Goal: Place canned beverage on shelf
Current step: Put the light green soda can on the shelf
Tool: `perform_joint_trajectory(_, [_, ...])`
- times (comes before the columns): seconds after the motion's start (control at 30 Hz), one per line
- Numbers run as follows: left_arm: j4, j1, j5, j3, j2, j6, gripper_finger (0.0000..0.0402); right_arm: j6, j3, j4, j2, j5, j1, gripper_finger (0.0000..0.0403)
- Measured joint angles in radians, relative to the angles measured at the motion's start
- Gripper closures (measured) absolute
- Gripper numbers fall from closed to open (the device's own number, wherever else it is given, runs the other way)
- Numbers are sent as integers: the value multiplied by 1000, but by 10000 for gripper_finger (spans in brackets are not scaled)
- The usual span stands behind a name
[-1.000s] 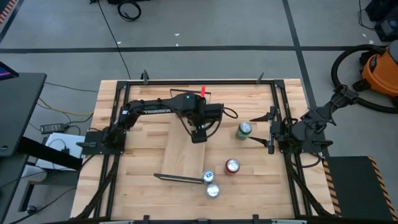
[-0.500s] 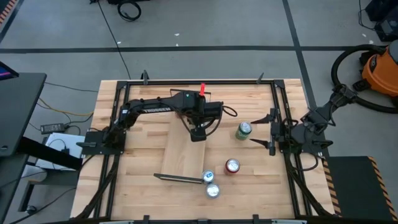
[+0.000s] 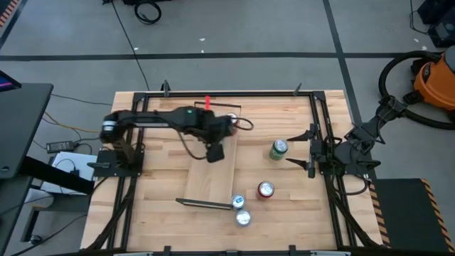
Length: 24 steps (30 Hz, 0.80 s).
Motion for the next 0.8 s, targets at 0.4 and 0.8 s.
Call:
perform_joint_trajectory(0.4, [179,118,99,-367,-198,-75,92,-19,0,16,0,0,-16,69])
perform_joint_trajectory(0.8, [208,202,197,-393,-195,-41,91,-19,0,9,3,-1,-17,69])
